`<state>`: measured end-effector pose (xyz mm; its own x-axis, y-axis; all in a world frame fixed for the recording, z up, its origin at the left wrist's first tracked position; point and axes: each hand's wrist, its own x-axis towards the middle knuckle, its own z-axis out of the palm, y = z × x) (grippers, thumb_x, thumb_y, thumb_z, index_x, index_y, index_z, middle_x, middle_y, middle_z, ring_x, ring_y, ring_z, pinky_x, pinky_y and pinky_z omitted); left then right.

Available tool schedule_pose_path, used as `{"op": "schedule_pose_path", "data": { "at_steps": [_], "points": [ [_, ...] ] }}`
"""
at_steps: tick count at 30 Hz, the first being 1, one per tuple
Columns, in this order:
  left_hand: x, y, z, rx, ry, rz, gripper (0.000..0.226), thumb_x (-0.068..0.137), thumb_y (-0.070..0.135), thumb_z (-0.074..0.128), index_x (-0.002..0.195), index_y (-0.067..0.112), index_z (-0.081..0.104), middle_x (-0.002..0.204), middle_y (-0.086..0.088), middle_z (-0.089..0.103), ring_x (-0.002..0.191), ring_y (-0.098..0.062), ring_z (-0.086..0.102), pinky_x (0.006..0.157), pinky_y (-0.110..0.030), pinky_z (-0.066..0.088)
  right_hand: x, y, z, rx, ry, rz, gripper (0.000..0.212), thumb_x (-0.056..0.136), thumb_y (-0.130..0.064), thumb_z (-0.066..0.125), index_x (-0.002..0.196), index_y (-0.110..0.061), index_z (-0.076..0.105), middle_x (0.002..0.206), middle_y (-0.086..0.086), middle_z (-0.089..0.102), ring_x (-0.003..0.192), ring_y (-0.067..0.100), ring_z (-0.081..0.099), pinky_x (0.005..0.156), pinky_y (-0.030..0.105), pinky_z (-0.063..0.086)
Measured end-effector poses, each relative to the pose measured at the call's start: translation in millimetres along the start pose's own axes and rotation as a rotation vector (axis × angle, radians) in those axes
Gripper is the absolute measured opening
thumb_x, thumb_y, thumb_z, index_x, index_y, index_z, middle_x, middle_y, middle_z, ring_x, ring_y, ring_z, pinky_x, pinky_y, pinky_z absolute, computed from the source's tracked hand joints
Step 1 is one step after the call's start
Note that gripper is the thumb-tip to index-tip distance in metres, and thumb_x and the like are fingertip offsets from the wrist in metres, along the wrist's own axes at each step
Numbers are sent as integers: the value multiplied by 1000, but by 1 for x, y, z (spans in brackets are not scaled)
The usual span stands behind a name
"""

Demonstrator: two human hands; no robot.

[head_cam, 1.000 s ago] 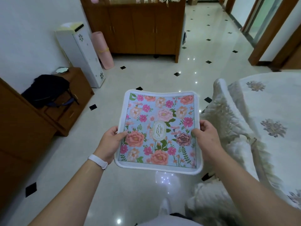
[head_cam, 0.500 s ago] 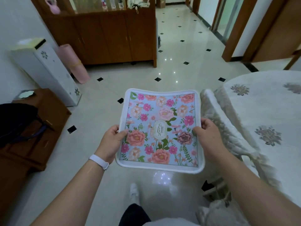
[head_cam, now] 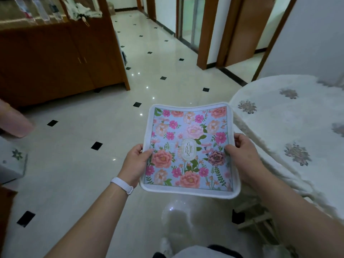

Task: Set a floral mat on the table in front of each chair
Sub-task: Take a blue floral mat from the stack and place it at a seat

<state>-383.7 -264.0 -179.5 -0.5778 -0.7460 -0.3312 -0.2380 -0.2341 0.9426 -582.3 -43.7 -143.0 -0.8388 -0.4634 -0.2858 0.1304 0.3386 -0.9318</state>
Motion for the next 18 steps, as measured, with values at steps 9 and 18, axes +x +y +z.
{"op": "schedule_pose_path", "data": {
  "at_steps": [9,18],
  "points": [
    [92,48,64,105,-287,64,10,95,18,59,97,12,67,87,-12,75,76,-29,73,67,-40,59,17,-15,-32,121,329,21,20,90,-9,57,106,-20,58,99,3,73,79,21,75,70,47,61],
    [164,76,170,188,-514,44,11,94,19,59,101,12,65,86,-9,76,77,-28,74,66,-38,58,71,11,-91,235,546,119,19,92,-8,54,110,-16,56,94,8,72,67,23,74,55,39,61]
  ]
}}
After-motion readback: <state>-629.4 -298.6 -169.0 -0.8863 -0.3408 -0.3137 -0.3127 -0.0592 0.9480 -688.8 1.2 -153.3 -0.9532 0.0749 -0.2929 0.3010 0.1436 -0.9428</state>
